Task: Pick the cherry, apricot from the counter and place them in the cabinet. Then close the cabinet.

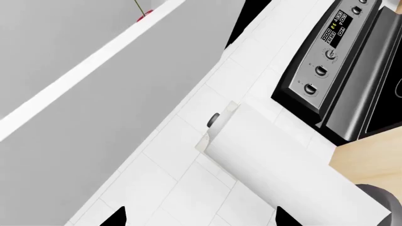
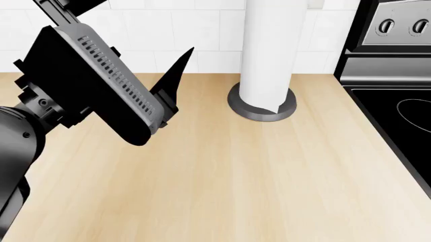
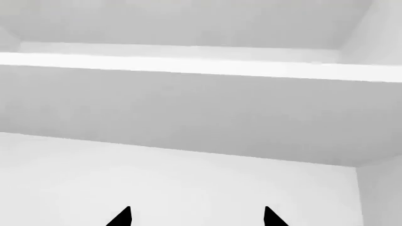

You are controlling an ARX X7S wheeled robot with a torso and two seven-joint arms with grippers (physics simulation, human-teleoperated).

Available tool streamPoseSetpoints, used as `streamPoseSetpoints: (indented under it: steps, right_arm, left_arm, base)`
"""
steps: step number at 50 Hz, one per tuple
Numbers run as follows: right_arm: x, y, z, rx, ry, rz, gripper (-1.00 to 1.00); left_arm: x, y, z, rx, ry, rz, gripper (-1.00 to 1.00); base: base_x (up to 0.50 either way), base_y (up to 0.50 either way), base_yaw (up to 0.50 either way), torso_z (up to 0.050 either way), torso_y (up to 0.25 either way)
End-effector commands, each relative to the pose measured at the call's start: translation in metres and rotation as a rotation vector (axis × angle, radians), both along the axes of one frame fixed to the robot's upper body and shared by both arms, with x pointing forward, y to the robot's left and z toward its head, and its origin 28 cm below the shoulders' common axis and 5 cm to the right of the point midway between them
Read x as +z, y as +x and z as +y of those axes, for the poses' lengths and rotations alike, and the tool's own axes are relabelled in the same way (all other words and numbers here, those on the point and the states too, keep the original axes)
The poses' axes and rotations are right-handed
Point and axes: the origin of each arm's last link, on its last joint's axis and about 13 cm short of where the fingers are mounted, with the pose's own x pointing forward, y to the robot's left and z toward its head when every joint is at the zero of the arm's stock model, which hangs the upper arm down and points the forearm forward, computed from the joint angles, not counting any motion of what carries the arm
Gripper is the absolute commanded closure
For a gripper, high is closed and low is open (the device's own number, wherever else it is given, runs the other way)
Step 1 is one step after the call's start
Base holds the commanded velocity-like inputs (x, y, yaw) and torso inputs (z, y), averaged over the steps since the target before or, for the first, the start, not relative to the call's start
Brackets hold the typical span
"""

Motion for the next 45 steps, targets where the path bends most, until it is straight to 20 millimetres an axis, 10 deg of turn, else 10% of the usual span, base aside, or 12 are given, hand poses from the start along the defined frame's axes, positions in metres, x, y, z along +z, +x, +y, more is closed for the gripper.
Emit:
streamPoseSetpoints:
  steps: [1, 45]
  right_arm:
    - [0.003, -0.001, -0.002, 0.166, 0.075, -0.069, -1.00]
    - [-0.014, -0.023, 0.004, 0.930, -0.042, 0.052, -1.00]
  left_arm:
    - [0.001, -0.001, 0.000, -0.002, 0.001, -0.003, -1.00]
    - [0.004, -0.002, 0.003, 0.013, 0.001, -0.009, -1.00]
  base:
    - [0.00, 0.00, 0.00, 0.000, 0.000]
    - [0.00, 0.00, 0.00, 0.000, 0.000]
